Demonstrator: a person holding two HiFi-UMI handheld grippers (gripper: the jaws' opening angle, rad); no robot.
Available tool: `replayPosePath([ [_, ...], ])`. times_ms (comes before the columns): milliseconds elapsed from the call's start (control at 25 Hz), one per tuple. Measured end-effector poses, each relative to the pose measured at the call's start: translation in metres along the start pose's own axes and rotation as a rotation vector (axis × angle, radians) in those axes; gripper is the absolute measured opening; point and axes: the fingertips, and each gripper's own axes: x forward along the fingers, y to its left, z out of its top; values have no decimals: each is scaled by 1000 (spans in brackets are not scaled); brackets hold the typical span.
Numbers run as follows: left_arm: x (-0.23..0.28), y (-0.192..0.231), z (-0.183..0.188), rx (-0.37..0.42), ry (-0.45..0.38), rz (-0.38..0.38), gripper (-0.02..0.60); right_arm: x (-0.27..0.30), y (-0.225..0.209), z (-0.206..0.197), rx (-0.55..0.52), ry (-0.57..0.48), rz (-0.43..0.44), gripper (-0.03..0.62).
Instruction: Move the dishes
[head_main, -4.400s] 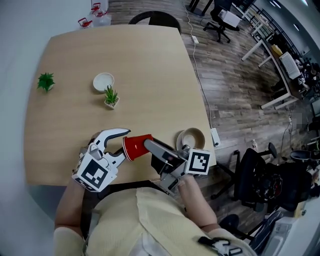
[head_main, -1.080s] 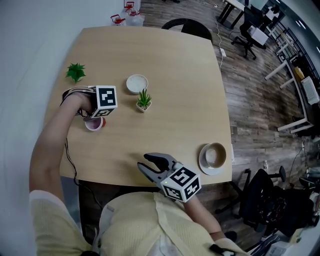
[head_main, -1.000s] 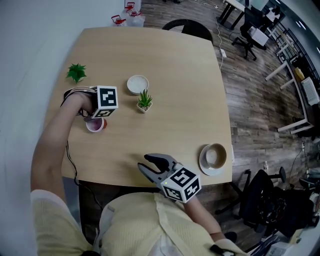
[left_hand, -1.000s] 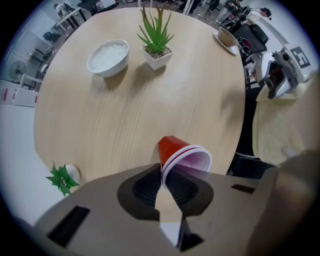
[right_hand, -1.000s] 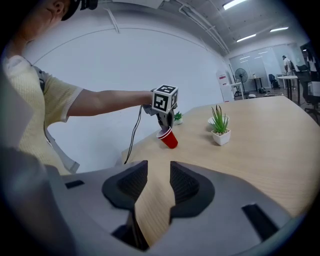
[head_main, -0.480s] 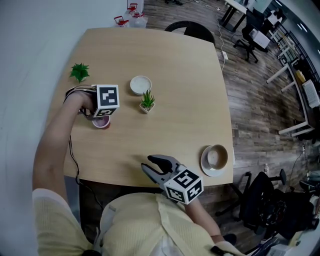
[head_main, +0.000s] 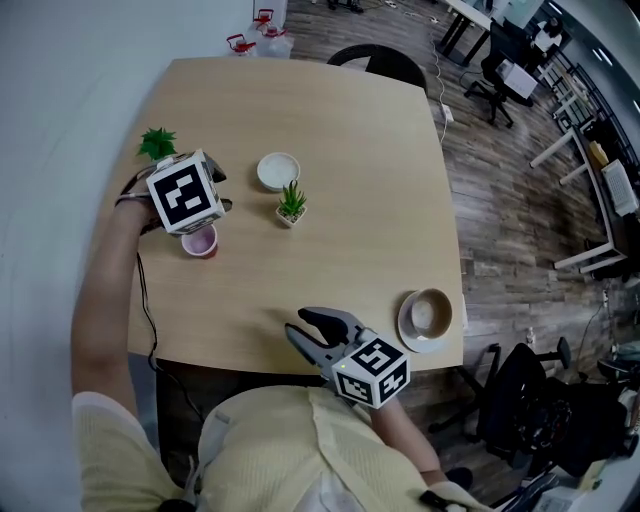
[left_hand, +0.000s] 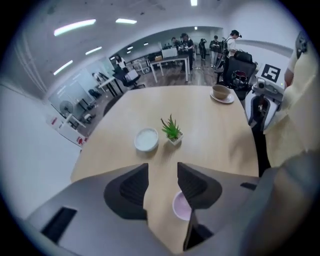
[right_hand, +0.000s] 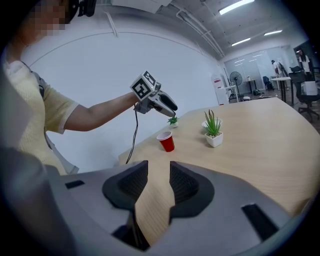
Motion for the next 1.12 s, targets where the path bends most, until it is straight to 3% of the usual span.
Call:
replayPosePath([
  [160,-11,-6,14,-20,-119,88,186,-7,-4,4,0,-19,-14,147],
  [360,-18,-12,18,-67,-207,190,184,-16,-13,8,7,-38,-44,147],
  [560,-36,-22,22,-214,-332,284,183,-31,-21,15,8,-62,-79,147],
  [760,-61,-35,35,-378,-526,381,183,-55,-38,24,18,-115,-158,140],
  [920,-74,-52,45,-449,-624,422,183,-78,-48,36,31,-171,-226,138],
  [1120,-74,-72,45,-514,-674,436,180,-103,-62,38,43,-217,-302,136],
])
